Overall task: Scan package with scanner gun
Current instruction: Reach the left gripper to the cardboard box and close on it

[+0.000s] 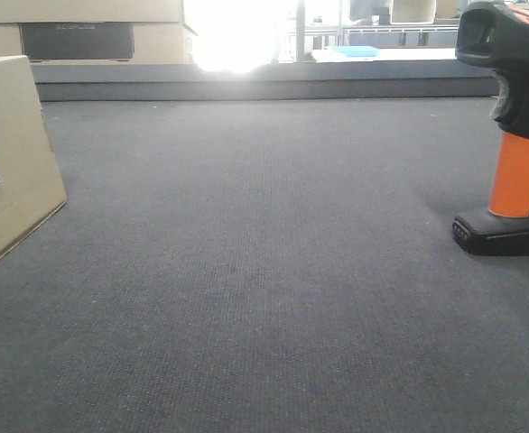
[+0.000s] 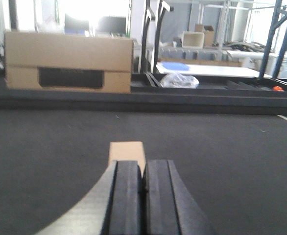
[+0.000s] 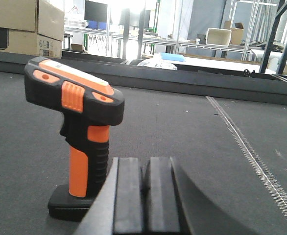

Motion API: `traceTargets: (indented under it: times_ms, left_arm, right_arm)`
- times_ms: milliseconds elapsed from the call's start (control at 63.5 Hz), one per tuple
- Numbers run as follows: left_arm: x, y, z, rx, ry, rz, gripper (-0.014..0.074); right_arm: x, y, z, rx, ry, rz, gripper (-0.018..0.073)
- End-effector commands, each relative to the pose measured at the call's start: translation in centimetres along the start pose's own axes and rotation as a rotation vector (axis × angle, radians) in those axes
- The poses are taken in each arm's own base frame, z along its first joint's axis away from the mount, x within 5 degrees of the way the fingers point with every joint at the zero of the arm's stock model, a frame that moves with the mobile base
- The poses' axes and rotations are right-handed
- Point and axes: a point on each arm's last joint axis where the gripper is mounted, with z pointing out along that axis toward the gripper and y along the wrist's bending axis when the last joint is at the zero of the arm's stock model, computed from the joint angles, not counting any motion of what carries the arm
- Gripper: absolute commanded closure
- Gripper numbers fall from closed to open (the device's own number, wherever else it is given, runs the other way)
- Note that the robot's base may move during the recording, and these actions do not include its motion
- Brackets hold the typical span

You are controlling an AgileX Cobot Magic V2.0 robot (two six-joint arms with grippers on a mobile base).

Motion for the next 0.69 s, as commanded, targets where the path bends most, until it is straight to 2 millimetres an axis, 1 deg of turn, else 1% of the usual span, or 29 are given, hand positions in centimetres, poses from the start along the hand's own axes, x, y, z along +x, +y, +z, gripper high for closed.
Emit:
traceTargets:
  times_ms: [0, 79, 158, 221, 268, 331, 425, 504, 599, 677]
  left_arm:
    - [-1.9, -0.5, 2.1, 0.014, 0.085, -0.076, 0.0707]
    - [-3.8, -0.7, 4.2, 0.010, 0.124, -0.074, 0.0707]
    - [-5.4, -1.0, 6.9, 0.002, 0.167, -0.065, 0.0707]
    - [-6.2, -1.1, 8.6, -0.005, 0.207, -0.062, 0.0707]
    - [-6.8, -1.1, 10.4, -0.024, 0.281, -0.047, 0.0707]
    - [-7.7, -1.1, 11.7, -0.047, 0.338, -0.024, 0.0707]
    - [-8.5, -1.2, 13.9, -0.065, 0.414, -0.021, 0.0707]
    - [-8.8, -1.3, 15.5, -0.074, 0.461, -0.021, 0.0707]
    - [-8.6, -1.3, 17.1, -0.082, 0.488, -0.009, 0.0707]
    - [-8.2, -1.0, 18.1, -0.104, 0.509, 0.036, 0.0707]
  right_arm:
    - [-0.1, 0.0, 0.0, 0.000, -0.016, -0.005, 0.0721]
    - [-0.1, 0.0, 0.0, 0.000, -0.016, -0.005, 0.0721]
    - [-0.1, 0.0, 0.0, 0.000, -0.016, -0.005, 0.0721]
    - [-0.1, 0.0, 0.0, 0.000, -0.016, -0.005, 0.0721]
    - [-0.1, 0.0, 0.0, 0.000, -0.016, -0.005, 0.0721]
    - [-0.1, 0.0, 0.0, 0.000, -0.016, -0.005, 0.0721]
    - [-0.1, 0.0, 0.0, 0.000, -0.016, -0.005, 0.0721]
    - [-0.1, 0.0, 0.0, 0.000, -0.016, -0.005, 0.0721]
    - [-0.1, 0.0, 0.0, 0.000, -0.016, -0.005, 0.0721]
    - [-0.1, 0.0, 0.0, 0.000, -0.016, -0.005, 0.0721]
